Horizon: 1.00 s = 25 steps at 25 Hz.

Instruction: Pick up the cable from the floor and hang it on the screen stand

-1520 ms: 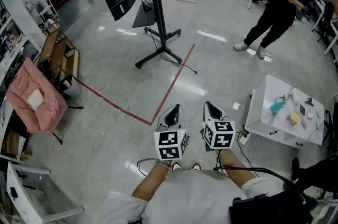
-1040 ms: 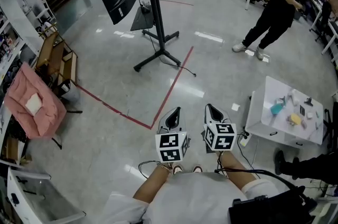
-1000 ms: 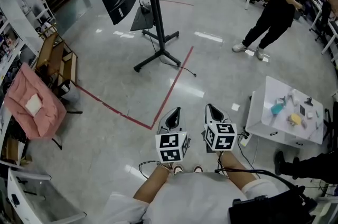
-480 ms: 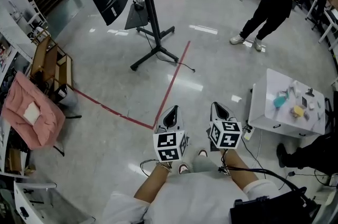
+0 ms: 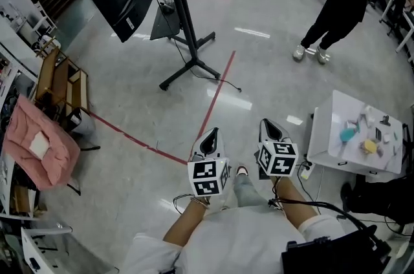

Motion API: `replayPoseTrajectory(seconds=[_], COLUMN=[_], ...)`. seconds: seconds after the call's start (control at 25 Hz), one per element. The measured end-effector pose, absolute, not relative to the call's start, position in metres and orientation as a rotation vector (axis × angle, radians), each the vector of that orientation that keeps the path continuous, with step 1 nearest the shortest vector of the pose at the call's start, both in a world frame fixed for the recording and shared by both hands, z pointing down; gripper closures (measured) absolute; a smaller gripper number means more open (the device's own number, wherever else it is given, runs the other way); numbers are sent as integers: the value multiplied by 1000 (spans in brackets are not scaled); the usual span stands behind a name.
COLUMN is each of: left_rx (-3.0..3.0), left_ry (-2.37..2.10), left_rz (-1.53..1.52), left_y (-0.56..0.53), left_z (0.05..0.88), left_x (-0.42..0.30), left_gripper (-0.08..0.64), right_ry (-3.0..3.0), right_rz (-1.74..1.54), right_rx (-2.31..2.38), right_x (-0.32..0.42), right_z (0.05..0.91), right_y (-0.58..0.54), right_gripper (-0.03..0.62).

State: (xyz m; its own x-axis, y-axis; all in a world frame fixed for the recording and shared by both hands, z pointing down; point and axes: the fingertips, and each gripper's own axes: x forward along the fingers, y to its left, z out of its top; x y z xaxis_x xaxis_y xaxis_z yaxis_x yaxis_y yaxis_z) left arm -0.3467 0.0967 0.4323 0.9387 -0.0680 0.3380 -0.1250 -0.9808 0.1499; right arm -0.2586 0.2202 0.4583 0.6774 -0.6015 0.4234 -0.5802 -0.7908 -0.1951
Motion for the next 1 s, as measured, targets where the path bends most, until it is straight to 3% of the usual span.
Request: replayPoseTrajectory(seconds=[0.56,1.0], left_rx=[2900,2885], left_ry=[-215,-282], left_rz=[545,581], left_y=[75,55], left_z=[438,451], left_x=[-196,-145], left_gripper=[556,555], right_ry=[1120,1153], right_rz=[-814,-865], right_rx=[-2815,-2779], right_x=[-106,-46], right_z=[466,481], right_y=[192,177], right_gripper=[575,575])
